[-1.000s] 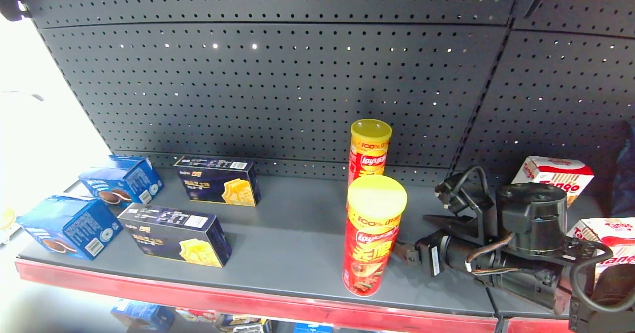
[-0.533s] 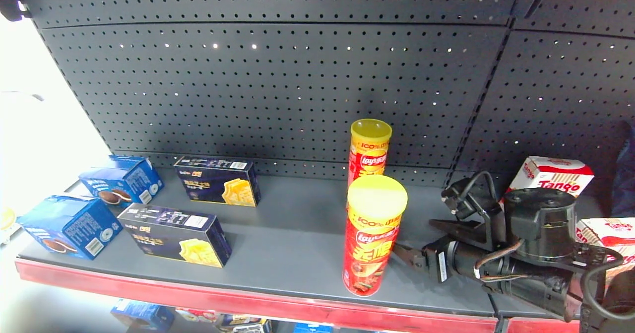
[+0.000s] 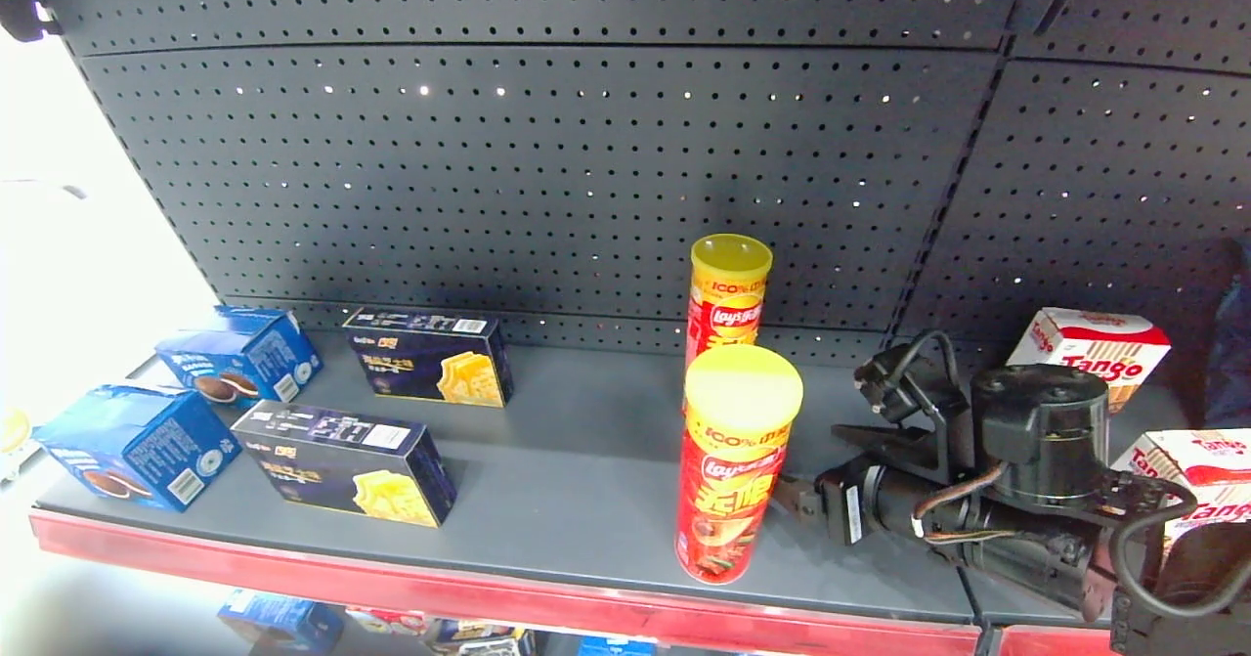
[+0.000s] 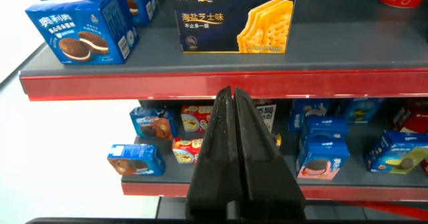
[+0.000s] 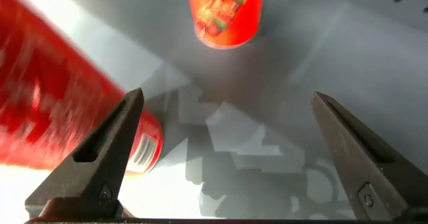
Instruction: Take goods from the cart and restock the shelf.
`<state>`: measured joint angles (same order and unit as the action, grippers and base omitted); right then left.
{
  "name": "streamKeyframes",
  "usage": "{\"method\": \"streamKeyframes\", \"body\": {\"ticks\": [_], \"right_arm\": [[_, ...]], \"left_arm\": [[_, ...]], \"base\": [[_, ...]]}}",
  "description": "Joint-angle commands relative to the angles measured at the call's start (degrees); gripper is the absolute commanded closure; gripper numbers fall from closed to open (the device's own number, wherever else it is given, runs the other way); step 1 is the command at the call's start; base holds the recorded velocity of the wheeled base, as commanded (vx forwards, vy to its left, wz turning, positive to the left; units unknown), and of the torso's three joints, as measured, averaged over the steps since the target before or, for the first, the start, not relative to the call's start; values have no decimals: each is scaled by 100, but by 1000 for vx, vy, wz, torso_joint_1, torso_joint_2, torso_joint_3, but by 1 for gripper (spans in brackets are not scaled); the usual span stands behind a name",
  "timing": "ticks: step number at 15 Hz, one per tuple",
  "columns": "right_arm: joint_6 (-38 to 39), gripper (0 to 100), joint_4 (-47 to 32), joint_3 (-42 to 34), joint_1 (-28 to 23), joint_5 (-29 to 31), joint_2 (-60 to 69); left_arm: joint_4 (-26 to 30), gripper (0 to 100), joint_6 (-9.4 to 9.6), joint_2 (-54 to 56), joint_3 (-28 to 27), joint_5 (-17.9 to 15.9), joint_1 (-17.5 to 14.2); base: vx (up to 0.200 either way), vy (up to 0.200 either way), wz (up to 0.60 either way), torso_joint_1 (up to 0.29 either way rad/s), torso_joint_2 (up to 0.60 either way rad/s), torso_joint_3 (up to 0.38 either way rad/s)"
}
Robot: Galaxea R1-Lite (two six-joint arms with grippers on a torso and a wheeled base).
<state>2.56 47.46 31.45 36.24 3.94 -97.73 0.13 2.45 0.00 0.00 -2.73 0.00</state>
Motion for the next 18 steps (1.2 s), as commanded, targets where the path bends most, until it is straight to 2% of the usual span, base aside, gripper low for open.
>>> {"method": "streamKeyframes", "body": {"ticks": [1, 7, 10, 12, 13, 15, 17, 18], "right_arm": [[-1, 0, 0, -131, 111, 2, 158], [-10, 0, 9, -482, 287, -7, 474], [-54, 0, -8, -649, -38, -7, 773], [-19, 0, 0, -693, -47, -165, 975], [-27, 0, 106, -834, -21, -763, 1195], [-63, 0, 501, -939, -38, -1369, 1318], [-107, 0, 598, -992, -56, -1501, 1520], [-115, 0, 492, -1220, -56, -1501, 2012]], "left_arm": [[4, 100, 1, 0, -9, 1, 0], [4, 100, 1, 0, 0, 1, 0], [4, 100, 1, 0, 0, 1, 0], [4, 100, 1, 0, 0, 1, 0], [4, 100, 1, 0, -9, 1, 0], [-5, 100, 1, 0, 0, 1, 0], [4, 100, 1, 0, 0, 1, 0], [-5, 100, 1, 0, 0, 1, 0]], "base": [[0, 0, 0, 0, 0, 0], [0, 0, 0, 0, 0, 0], [0, 0, 0, 0, 0, 0], [0, 0, 0, 0, 0, 0], [0, 0, 0, 0, 0, 0], [0, 0, 0, 0, 0, 0], [0, 0, 0, 0, 0, 0], [0, 0, 0, 0, 0, 0]]}}
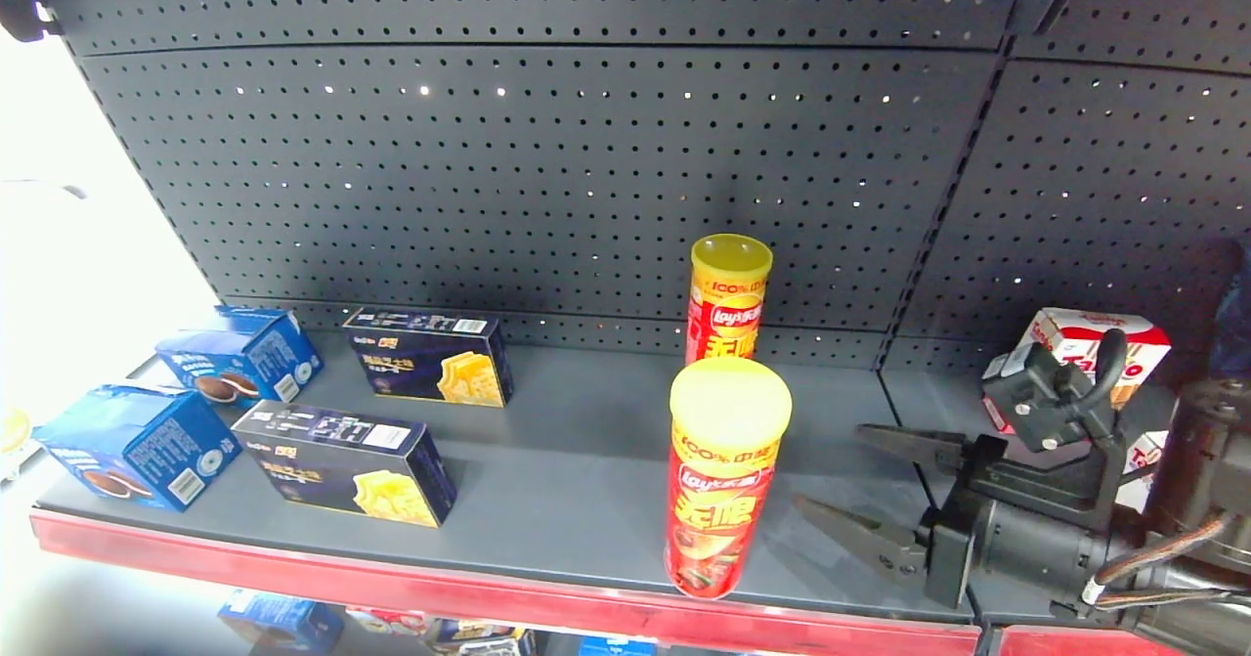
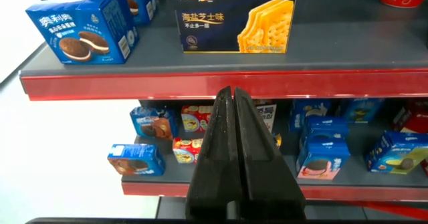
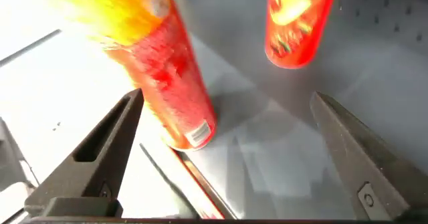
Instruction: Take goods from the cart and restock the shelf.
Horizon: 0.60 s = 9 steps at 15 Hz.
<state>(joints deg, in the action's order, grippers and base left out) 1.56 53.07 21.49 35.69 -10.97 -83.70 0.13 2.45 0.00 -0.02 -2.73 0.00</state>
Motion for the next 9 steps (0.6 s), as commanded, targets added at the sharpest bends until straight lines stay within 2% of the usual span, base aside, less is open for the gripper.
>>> {"method": "streamKeyframes", "body": {"ticks": [1, 2, 3, 5, 7, 9], "right_arm": [[-15, 0, -121, -479, -10, -10, 978], [-15, 0, -174, -769, -45, 25, 1295], [-138, 0, -174, -1209, -265, 341, 1699], [-297, 0, -191, -1578, -880, 1387, 2323], [-314, 0, -314, -1824, -1618, 1537, 3018], [-297, 0, -657, -1859, -2119, 1668, 3721]], "left_arm": [[4, 100, 1, 0, 2, 1, 0], [4, 100, 1, 0, 2, 1, 0], [4, 100, 1, 0, 2, 1, 0], [-5, 100, 1, 0, 2, 1, 0], [4, 100, 1, 0, 2, 1, 0], [4, 100, -8, 0, 2, 1, 0]], "base": [[0, 0, 0, 0, 0, 0], [0, 0, 0, 0, 0, 0], [0, 0, 0, 0, 0, 0], [0, 0, 0, 0, 0, 0], [0, 0, 0, 0, 0, 0], [0, 0, 0, 0, 0, 0]]}}
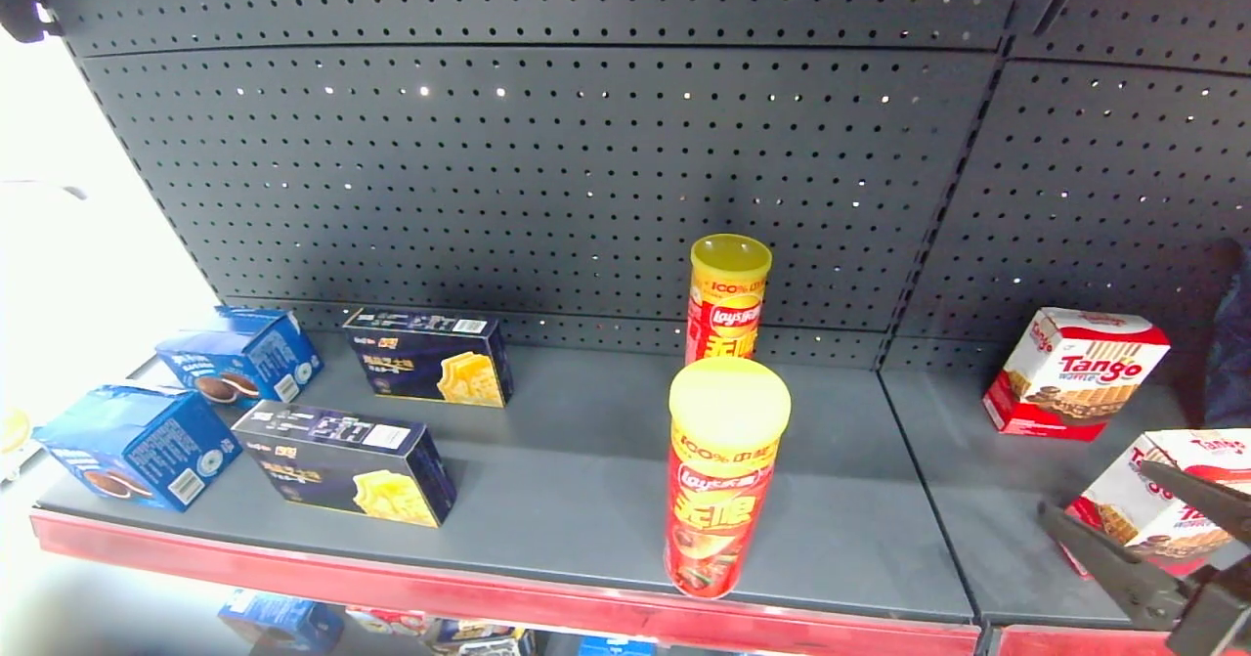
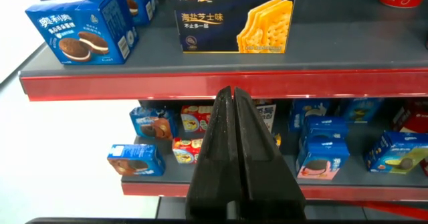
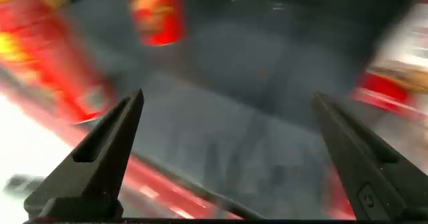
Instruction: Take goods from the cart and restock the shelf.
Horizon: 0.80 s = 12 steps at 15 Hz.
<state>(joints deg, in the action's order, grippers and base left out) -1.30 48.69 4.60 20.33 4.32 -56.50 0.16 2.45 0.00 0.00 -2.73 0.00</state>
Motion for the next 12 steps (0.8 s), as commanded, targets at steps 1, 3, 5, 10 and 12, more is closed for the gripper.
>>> {"method": "streamKeyframes", "body": {"ticks": [1, 3, 5, 10, 12], "right_arm": [[16, 0, -404, -266, -785, 236, 1440], [7, 0, -1336, -451, -1005, 324, 2697], [-19, 0, -3137, -257, -1339, 395, 4253], [-388, 0, -4139, -205, -1427, -80, 5158], [-608, 0, -4192, -451, -1427, -546, 5158]], "left_arm": [[2, 100, 1, 0, 0, 1, 0], [2, 100, 1, 0, 0, 1, 0], [-7, 100, 1, 0, 0, 1, 0], [-7, 100, 19, 0, 0, 1, 0], [-7, 100, 36, 0, 0, -17, 0]], "base": [[0, 0, 0, 0, 0, 0], [0, 0, 0, 0, 0, 0], [0, 0, 0, 0, 0, 0], [0, 0, 0, 0, 0, 0], [0, 0, 0, 0, 0, 0]]}}
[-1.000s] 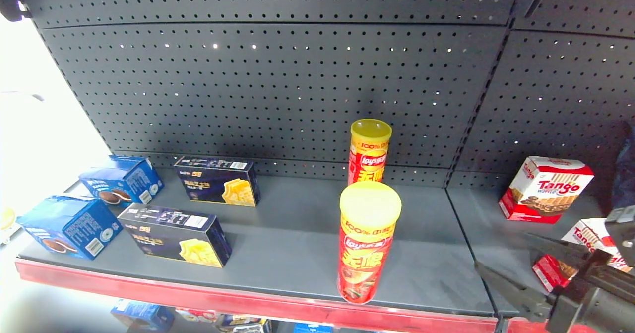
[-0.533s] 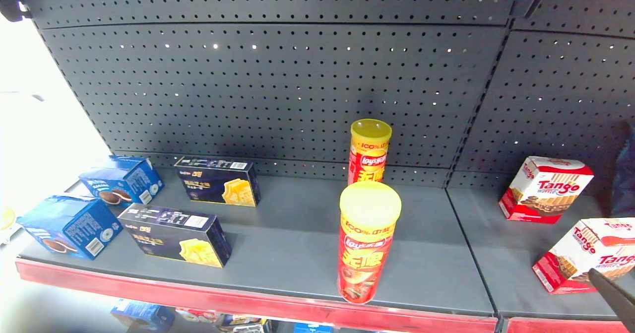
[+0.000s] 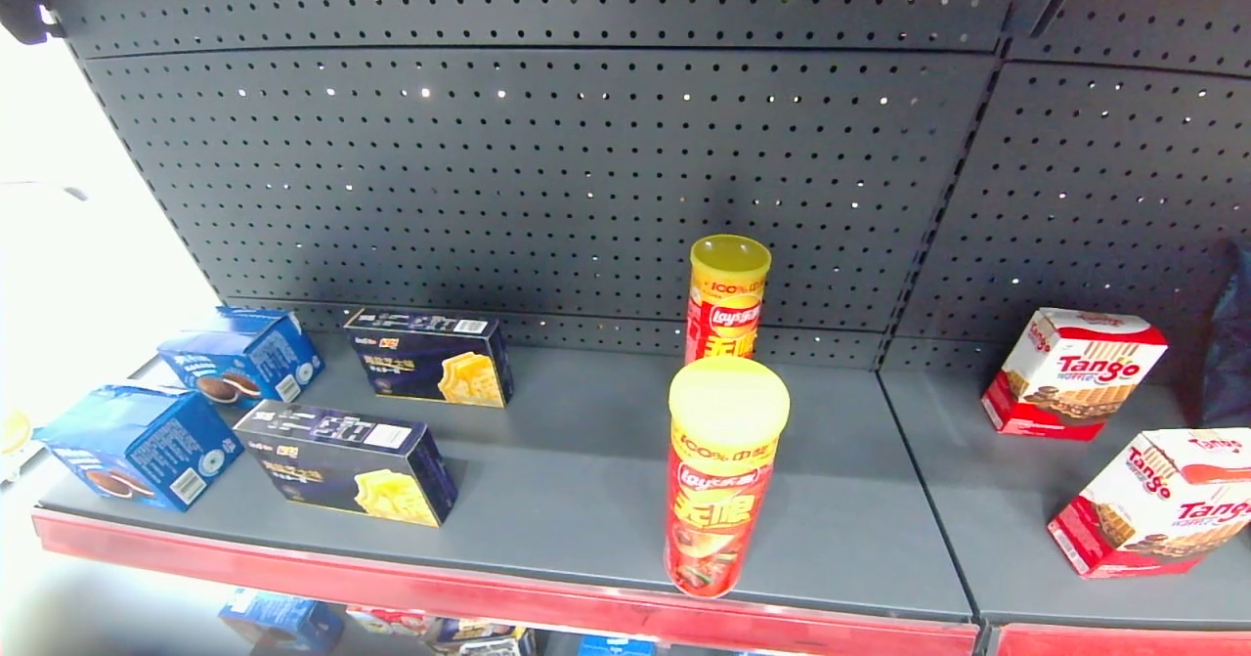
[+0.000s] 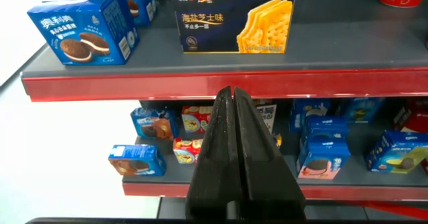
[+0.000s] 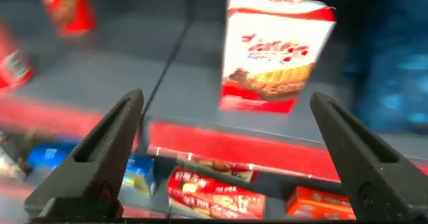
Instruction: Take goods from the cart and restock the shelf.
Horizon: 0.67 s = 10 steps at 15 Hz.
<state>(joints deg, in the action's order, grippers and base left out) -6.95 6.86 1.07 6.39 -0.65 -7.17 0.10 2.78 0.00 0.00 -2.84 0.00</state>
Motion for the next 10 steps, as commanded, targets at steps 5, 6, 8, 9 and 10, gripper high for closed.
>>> {"method": "streamKeyframes", "body": {"ticks": [5, 6, 8, 9, 10], "right_arm": [[53, 0, -308, -98, -32, -217, 216], [115, 0, -308, -98, -41, -190, 216], [141, 0, -300, -98, -41, -199, 216], [159, 0, -291, -98, -41, -199, 216], [194, 0, -291, -98, -41, -199, 216]], "left_arm": [[-1, 100, -41, 0, 0, 12, 0], [-1, 100, -32, 0, 0, 12, 0], [-1, 100, -23, 0, 0, 12, 0], [-1, 100, -23, 0, 0, 12, 0], [-1, 100, -23, 0, 0, 12, 0]], "base": [[0, 0, 0, 0, 0, 0], [0, 0, 0, 0, 0, 0], [0, 0, 0, 0, 0, 0], [0, 0, 0, 0, 0, 0], [0, 0, 0, 0, 0, 0]]}}
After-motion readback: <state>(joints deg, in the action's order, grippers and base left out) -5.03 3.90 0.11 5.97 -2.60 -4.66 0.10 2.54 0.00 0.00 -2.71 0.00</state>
